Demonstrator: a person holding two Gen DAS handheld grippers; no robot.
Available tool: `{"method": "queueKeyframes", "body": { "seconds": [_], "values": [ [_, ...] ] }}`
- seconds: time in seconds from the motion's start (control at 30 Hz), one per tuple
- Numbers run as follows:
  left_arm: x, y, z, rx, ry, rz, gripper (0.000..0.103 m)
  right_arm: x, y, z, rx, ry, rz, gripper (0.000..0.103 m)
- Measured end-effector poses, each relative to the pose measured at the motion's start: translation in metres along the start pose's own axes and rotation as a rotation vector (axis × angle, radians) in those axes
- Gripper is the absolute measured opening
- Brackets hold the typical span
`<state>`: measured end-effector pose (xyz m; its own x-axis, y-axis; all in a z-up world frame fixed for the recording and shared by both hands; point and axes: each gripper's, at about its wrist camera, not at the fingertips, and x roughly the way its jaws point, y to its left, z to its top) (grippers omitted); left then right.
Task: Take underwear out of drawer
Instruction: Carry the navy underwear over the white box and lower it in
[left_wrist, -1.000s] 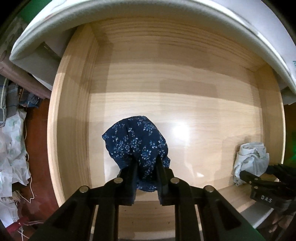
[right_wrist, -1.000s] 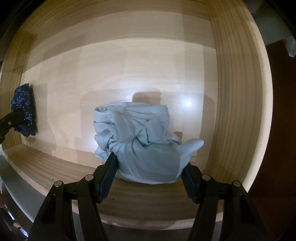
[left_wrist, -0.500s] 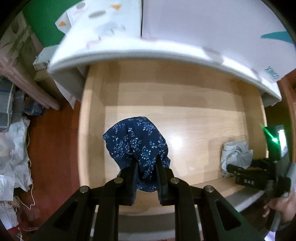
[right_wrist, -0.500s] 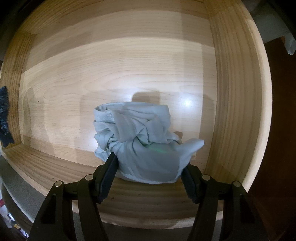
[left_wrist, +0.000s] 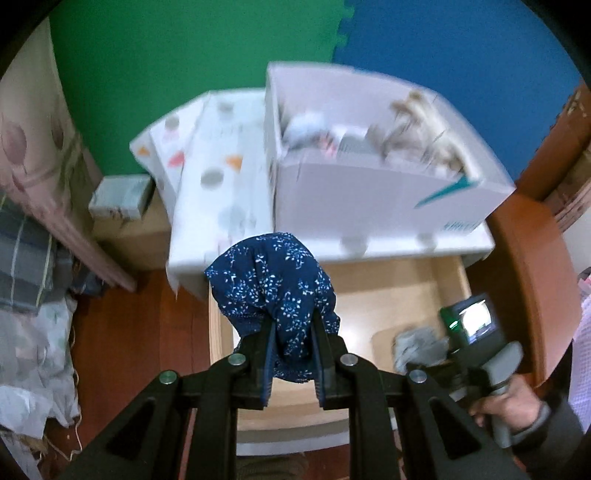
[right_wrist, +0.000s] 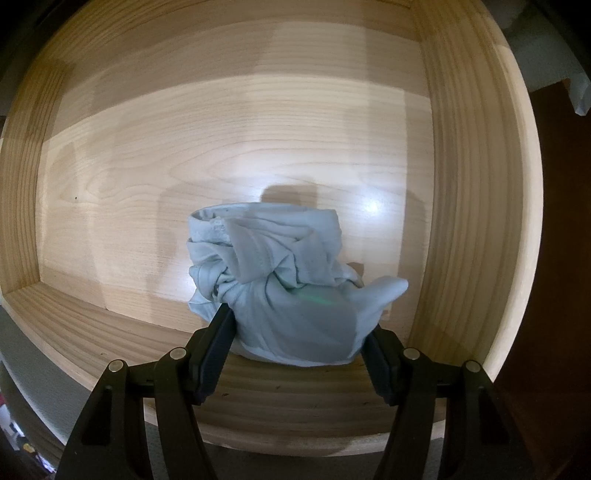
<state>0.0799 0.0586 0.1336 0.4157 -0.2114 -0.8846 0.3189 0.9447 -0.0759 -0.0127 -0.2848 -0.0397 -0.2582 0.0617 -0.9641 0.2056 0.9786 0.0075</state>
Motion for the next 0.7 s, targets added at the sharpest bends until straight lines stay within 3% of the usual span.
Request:
{"method": "queueKeyframes", "body": {
  "seconds": [0.17, 0.37, 0.47, 0.57, 0.7],
  "values": [
    [-0.039, -0.017, 0.035, 0.03, -0.101, -0.011, 0.017, -0.001, 0.003, -0.001, -0.005, -0.003, -0.005, 0.061],
    [-0.057, -0.037, 0.085, 0.065, -0.173, 0.004, 0.017, -0.002, 0.005, -0.003, -0.006, -0.004, -0.005, 0.061],
    [-0.053, -0.047, 0.112, 0.076, -0.195, -0.002, 0.017, -0.002, 0.006, -0.003, -0.007, -0.005, -0.004, 0.061],
    [-0.038, -0.059, 0.137, 0.103, -0.192, 0.037, 0.017, -0.002, 0.007, -0.003, -0.009, -0.005, -0.004, 0.061],
    [-0.008, -0.069, 0.156, 0.116, -0.154, 0.046, 0.017, -0.002, 0.006, -0.003, -0.01, -0.006, -0.004, 0.061]
  ]
}}
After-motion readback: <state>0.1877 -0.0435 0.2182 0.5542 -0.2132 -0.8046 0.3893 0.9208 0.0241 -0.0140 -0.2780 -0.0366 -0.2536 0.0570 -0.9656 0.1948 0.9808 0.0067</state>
